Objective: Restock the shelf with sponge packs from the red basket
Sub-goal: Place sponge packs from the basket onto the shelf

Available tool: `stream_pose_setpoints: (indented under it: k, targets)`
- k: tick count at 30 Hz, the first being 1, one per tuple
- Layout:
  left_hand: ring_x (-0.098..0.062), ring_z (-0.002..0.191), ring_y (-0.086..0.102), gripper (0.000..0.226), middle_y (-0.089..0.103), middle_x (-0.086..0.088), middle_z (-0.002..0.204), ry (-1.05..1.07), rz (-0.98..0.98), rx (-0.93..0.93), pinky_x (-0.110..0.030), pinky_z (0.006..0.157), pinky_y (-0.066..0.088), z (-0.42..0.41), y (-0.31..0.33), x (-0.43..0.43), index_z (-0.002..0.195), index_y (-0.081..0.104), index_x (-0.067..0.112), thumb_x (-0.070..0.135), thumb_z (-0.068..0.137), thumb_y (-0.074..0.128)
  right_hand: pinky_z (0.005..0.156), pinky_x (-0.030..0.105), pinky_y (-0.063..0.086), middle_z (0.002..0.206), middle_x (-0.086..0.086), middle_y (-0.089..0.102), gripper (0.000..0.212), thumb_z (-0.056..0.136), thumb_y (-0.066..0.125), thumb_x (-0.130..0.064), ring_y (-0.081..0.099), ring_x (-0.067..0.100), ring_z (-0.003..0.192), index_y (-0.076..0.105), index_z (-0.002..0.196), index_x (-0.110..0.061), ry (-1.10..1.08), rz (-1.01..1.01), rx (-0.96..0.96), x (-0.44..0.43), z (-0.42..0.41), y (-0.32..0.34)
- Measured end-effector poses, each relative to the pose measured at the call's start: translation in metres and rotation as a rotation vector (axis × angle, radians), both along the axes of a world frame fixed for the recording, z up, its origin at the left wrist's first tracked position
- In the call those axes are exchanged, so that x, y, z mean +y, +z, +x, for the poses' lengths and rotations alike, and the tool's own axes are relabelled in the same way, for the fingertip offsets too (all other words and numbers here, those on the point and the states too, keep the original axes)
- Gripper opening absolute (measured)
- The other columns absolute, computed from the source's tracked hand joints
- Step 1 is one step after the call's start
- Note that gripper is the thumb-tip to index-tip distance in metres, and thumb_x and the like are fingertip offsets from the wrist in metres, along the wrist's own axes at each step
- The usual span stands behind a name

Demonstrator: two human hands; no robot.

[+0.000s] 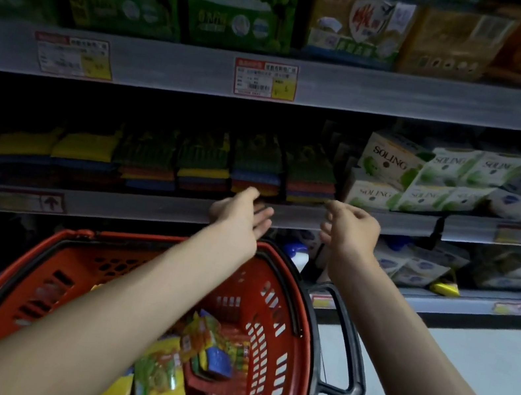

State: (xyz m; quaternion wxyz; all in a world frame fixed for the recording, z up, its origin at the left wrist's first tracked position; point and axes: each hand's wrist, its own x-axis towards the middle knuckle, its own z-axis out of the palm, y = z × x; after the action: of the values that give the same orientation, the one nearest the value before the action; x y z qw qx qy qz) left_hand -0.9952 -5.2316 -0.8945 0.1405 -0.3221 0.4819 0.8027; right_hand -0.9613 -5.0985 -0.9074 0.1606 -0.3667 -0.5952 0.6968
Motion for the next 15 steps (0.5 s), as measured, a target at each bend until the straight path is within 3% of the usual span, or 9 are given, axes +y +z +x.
stream_pose_setpoints:
  k: [2,4,9,13,15]
  targets:
    - [-0.023,0.080,0.074,0.030,0.072,-0.018,0.115,0.029,-0.013,0.004,-0.033,0.066,0.060,-0.002,0.000,-0.005,0.125,0.055,0.004,0.011,0.098,0.065,0.035,0.022,0.025,0.042,-0.007,0.037,0.034,0.100,0.060,-0.008,0.029,0.009,0.034,0.048,0.068,-0.012,0.087,-0.201,0.034,-0.003,-0.004,-0.004]
    - [-0.024,0.083,0.075,0.034,0.070,-0.017,0.116,0.065,-0.027,0.014,-0.033,0.066,0.061,-0.004,-0.001,-0.006,0.127,0.054,0.005,0.011,0.097,0.067,0.035,0.023,0.017,0.041,-0.007,0.028,0.041,0.101,0.059,-0.007,0.019,0.009,0.033,0.040,0.064,-0.015,0.128,-0.307,0.057,-0.007,-0.009,-0.005]
    - [-0.023,0.084,0.076,0.036,0.070,-0.016,0.115,0.090,-0.071,0.016,-0.030,0.056,0.058,-0.006,0.001,-0.006,0.126,0.050,0.007,0.013,0.095,0.069,0.034,0.021,0.014,0.040,-0.005,0.031,0.042,0.099,0.061,-0.005,0.020,0.008,0.029,0.040,0.064,-0.014,0.094,-0.401,0.109,-0.015,-0.018,-0.004]
    - [-0.025,0.091,0.076,0.025,0.064,-0.010,0.094,0.111,-0.083,0.019,-0.034,0.071,0.062,-0.007,0.005,-0.004,0.091,0.044,0.013,0.015,0.096,0.069,0.033,0.019,0.016,0.037,-0.005,0.036,0.045,0.097,0.062,-0.003,0.023,0.007,0.027,0.040,0.059,-0.014,0.032,-0.414,0.101,-0.021,-0.023,-0.001]
    - [-0.024,0.088,0.076,0.027,0.061,-0.008,0.088,0.121,-0.099,0.025,-0.032,0.068,0.061,-0.008,0.005,-0.003,0.090,0.043,0.014,0.014,0.096,0.069,0.033,0.019,0.017,0.037,-0.005,0.038,0.044,0.097,0.061,-0.003,0.024,0.006,0.027,0.042,0.059,-0.012,0.011,-0.421,0.097,-0.023,-0.025,-0.002]
